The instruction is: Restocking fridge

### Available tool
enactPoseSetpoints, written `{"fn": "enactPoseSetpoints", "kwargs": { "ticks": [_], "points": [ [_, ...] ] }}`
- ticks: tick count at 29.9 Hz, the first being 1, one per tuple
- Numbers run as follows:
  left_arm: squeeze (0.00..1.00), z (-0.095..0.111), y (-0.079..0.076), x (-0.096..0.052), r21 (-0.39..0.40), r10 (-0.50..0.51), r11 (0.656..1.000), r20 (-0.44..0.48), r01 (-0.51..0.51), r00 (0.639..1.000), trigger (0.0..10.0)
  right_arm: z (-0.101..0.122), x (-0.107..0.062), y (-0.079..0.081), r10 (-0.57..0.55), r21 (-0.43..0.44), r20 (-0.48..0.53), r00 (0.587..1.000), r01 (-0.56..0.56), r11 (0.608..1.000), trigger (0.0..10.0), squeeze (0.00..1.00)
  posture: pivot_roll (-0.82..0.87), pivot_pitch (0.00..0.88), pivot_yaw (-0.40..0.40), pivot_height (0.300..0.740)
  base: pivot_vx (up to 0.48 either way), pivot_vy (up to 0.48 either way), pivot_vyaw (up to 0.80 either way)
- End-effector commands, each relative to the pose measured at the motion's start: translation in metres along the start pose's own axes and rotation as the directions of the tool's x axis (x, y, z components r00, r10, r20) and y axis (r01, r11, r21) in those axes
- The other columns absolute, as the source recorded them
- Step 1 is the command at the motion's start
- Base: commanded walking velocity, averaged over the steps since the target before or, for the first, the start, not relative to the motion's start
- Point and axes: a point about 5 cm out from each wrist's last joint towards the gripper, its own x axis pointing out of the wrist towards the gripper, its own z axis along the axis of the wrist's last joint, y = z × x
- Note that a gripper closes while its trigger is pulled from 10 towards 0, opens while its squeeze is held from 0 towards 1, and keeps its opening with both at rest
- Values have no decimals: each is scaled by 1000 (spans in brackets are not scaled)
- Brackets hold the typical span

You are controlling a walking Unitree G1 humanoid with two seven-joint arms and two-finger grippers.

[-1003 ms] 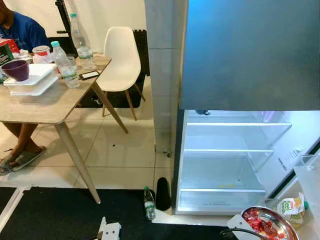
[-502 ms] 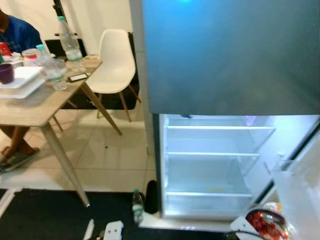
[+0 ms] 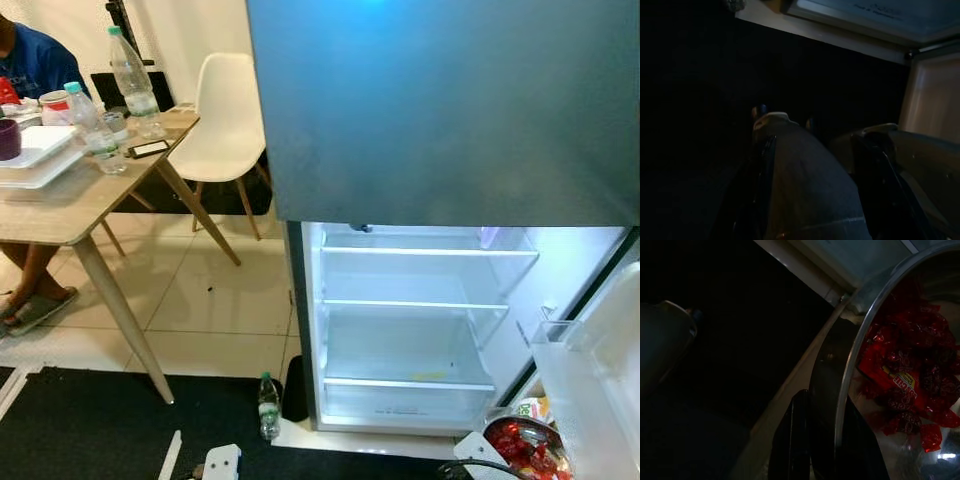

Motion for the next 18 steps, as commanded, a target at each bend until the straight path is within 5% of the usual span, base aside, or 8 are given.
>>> {"fn": "enactPoseSetpoints", "kwargs": {
  "ticks": [1,4,18],
  "points": [
    [0,-2,-1,0,-1,-8,1000,-4,8,1000,10000,6,1,-4,-18,-9,26,1000,18,1000,10000,0,-30,0,-4,740,0,-472,0],
    [0,-1,0,0,-10,3,1000,1,-3,1000,10000,6,1,-4,-18,-10,26,999,18,1000,10000,0,-30,0,-4,740,0,-472,0],
    [0,1,2,0,-31,33,999,16,-33,999,10000,39,3,-1,13,-69,141,990,-3,998,10000,0,-29,0,0,740,0,0,0]
  ]
}}
